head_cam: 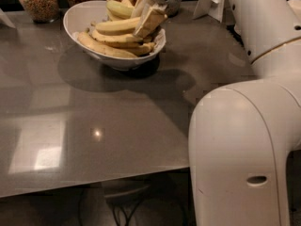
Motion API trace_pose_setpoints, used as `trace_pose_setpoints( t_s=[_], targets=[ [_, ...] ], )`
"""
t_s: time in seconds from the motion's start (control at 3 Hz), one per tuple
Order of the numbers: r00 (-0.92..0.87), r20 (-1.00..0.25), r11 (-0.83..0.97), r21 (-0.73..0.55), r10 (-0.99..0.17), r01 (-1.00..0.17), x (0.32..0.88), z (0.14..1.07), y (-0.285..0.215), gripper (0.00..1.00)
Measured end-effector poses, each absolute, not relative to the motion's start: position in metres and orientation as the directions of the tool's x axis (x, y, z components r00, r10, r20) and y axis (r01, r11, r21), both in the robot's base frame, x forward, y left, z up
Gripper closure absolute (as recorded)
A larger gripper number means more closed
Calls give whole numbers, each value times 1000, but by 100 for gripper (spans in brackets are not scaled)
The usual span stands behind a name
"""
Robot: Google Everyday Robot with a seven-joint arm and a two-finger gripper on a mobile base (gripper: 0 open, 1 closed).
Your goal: Pick banana from white bowl
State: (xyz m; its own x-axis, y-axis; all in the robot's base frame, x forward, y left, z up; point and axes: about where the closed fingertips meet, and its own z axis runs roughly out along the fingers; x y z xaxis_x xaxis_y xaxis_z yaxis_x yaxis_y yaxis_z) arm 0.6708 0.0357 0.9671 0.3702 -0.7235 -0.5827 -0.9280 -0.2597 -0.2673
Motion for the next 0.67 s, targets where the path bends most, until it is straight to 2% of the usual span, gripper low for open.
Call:
trace_pose_setpoints(
  t_s=[0.67],
  targets=[
    [398,-670,-207,-350,-626,-914,617,979,-43,100]
  ],
)
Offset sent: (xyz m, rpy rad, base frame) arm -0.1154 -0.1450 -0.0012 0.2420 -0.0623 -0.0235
